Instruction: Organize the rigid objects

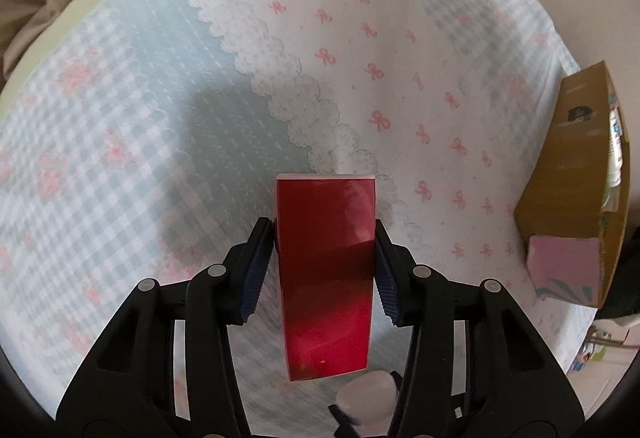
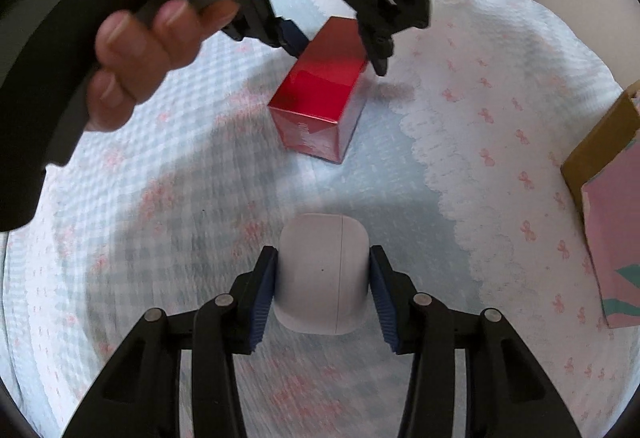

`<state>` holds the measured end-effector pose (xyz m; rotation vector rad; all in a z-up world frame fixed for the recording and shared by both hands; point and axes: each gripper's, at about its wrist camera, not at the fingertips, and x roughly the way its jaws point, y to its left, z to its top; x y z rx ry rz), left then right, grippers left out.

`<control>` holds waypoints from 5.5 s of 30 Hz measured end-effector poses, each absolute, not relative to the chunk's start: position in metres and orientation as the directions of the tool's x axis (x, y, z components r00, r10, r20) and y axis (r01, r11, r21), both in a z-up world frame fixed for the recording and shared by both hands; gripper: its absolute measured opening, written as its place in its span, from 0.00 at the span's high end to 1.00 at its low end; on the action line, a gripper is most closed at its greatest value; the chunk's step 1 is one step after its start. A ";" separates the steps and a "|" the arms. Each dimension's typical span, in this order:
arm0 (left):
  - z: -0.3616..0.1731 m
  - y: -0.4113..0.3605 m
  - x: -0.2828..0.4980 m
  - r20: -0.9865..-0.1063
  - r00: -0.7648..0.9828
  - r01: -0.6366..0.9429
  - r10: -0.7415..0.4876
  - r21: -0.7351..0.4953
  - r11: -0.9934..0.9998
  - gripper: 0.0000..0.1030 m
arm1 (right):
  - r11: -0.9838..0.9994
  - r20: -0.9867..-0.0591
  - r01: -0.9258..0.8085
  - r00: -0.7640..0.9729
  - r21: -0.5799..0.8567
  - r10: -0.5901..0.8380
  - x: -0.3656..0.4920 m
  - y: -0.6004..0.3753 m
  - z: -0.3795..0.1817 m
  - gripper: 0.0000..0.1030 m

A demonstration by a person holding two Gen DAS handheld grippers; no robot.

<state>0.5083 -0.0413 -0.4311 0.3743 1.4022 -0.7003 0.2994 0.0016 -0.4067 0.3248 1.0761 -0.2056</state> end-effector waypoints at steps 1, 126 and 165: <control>-0.424 -0.039 0.506 -0.972 0.025 0.640 -0.233 -0.163 0.750 0.57 | 0.933 -0.885 0.320 0.466 0.161 -0.007 0.296 -0.002 -0.403 0.59; 0.006 -0.080 0.114 -0.703 0.692 0.186 -0.163 -0.045 0.982 0.00 | 0.998 -0.783 -0.004 0.620 0.065 0.054 0.102 -0.291 0.002 0.00; 0.011 -0.042 0.061 -0.645 0.756 0.118 -0.109 -0.029 0.993 0.00 | 0.999 -0.701 0.014 0.713 0.041 0.019 0.060 -0.258 0.023 0.00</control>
